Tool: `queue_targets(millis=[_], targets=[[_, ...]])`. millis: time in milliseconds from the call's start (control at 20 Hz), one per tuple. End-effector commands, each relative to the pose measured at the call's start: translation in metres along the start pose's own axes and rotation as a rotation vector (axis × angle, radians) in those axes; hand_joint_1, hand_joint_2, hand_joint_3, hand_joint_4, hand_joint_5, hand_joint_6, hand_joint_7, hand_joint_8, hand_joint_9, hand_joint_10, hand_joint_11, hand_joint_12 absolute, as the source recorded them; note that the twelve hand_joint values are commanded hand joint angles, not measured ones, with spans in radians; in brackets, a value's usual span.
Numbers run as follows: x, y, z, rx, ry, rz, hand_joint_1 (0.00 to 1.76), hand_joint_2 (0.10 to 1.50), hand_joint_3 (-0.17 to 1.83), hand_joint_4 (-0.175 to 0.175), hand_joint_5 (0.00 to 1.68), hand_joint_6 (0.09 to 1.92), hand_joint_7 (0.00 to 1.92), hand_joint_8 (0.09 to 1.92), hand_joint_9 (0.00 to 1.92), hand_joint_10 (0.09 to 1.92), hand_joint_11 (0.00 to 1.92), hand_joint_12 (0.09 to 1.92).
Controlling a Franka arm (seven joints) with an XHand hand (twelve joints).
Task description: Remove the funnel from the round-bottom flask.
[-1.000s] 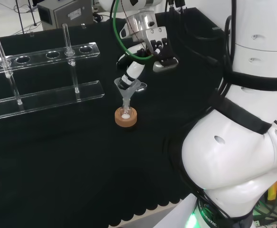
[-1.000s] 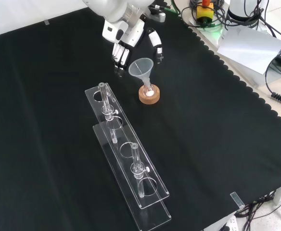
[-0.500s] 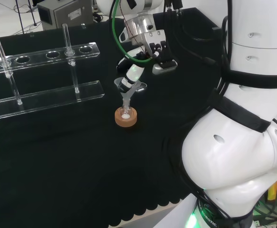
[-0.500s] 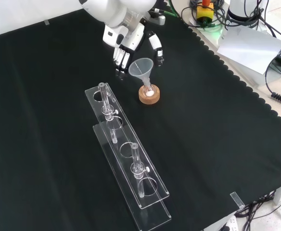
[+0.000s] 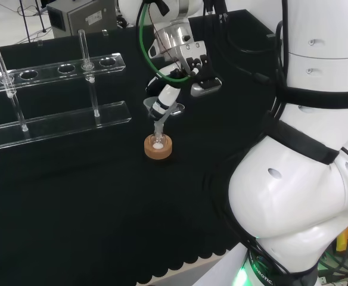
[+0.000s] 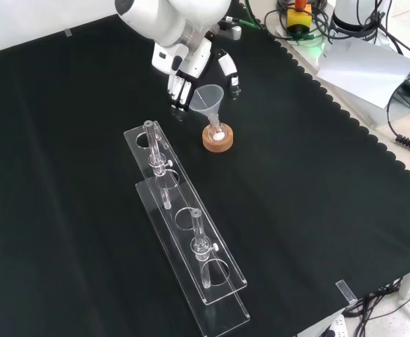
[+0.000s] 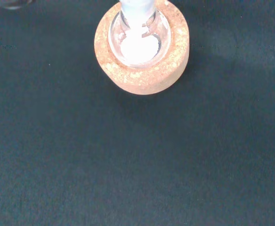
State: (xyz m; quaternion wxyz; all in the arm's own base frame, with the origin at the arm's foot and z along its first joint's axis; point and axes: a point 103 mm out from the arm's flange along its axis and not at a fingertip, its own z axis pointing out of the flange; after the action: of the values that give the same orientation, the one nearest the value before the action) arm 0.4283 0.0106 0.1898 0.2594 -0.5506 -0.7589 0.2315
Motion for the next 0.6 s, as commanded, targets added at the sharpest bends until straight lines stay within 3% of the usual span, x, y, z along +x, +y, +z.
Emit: queue_targets(millis=[50,350,600], targets=[[0.002,0.000,0.001,0.007,-0.035,0.000,0.60,0.66,0.39,-0.090,0.23,0.09,0.08,0.70,0.45,0.69,0.40,1.40],[0.009,-0.005,-0.003,-0.036,-0.191,-0.004,0.71,0.66,0.46,-0.058,0.56,0.12,0.40,0.66,0.80,0.55,0.58,1.28],[0.016,-0.014,-0.012,-0.088,-0.278,-0.002,0.79,0.66,0.53,-0.020,0.75,0.59,0.68,0.59,1.11,0.40,0.78,1.18]])
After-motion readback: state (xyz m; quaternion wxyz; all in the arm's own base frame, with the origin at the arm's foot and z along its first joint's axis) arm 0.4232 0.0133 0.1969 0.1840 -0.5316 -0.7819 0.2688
